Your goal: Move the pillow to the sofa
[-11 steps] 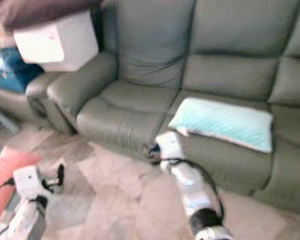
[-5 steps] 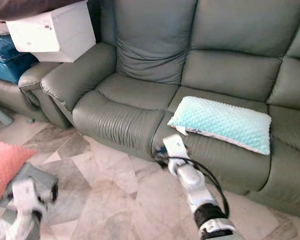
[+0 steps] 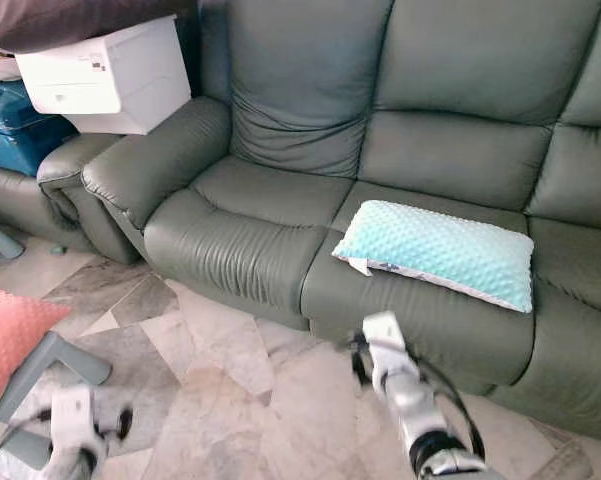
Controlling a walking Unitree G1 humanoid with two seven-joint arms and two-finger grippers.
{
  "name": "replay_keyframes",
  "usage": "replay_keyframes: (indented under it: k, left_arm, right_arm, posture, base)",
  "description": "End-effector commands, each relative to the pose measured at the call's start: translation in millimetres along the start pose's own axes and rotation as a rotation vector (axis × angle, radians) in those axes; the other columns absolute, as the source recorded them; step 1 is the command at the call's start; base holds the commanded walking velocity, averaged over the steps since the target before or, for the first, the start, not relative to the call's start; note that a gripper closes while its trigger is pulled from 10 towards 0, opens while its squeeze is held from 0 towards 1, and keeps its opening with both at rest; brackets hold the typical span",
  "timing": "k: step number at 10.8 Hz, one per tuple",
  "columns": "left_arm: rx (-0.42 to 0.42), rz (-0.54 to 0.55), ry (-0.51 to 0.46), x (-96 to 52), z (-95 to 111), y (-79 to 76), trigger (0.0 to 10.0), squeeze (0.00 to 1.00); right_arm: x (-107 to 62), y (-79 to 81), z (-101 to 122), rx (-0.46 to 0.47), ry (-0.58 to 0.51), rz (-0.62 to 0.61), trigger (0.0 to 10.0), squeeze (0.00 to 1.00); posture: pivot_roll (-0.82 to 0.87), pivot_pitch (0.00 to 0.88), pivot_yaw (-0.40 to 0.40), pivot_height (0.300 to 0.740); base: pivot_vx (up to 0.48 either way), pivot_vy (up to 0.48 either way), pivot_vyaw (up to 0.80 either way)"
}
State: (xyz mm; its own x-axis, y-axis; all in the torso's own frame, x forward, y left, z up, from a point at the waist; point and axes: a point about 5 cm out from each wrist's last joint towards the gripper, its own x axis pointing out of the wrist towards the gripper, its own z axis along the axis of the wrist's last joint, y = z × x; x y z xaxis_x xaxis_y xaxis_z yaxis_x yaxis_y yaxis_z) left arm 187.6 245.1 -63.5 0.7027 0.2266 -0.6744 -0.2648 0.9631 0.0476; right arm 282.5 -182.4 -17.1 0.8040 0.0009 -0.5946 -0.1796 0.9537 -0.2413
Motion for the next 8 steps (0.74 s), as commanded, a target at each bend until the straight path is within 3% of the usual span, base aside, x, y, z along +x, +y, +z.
replay_keyframes:
  k: [1, 2, 3, 4, 7, 8]
  left_arm:
    - [0.023, 0.025, 0.068, -3.4, -13, 8.8, 10.0, 0.00]
    - [0.088, 0.003, 0.210, -12.3, -42, 7.1, 10.0, 0.00]
    - [0.107, -0.008, 0.265, -17.0, -55, 5.5, 10.0, 0.00]
    - [0.043, 0.012, 0.278, -19.5, -60, 6.1, 10.0, 0.00]
    - [0.090, 0.042, 0.272, -18.2, -54, 19.5, 10.0, 0.00]
    - [0.087, 0.048, 0.223, -13.6, -41, 24.2, 10.0, 0.00]
  right_arm:
    - [-0.9, 7.4, -8, -0.003, 0.045, 0.023, 10.0, 0.00]
    - [-4.3, 13.0, -25, -0.013, 0.134, 0.038, 10.0, 0.00]
    - [-7.9, 10.7, -38, 0.026, 0.196, 0.012, 10.0, 0.00]
    - [-13.3, 8.2, -54, 0.063, 0.255, -0.012, 10.0, 0.00]
    - [-23.5, 12.0, -80, 0.117, 0.337, -0.012, 10.0, 0.00]
    - [-23.2, 16.1, -79, 0.200, 0.334, -0.015, 10.0, 0.00]
  posture:
    - [-0.18, 0.024, 0.069, 0.740]
    - [-0.18, 0.016, 0.070, 0.740]
    - [-0.18, 0.011, 0.074, 0.740]
    - [-0.17, 0.009, 0.080, 0.740]
    - [-0.16, 0.001, 0.090, 0.740]
    - [-0.17, 0.000, 0.098, 0.740]
  base:
    - [0.000, 0.000, 0.00]
    - [0.000, 0.000, 0.00]
    - [0.000, 0.000, 0.00]
    - [0.000, 0.000, 0.00]
    - [0.000, 0.000, 0.00]
    - [0.000, 0.000, 0.00]
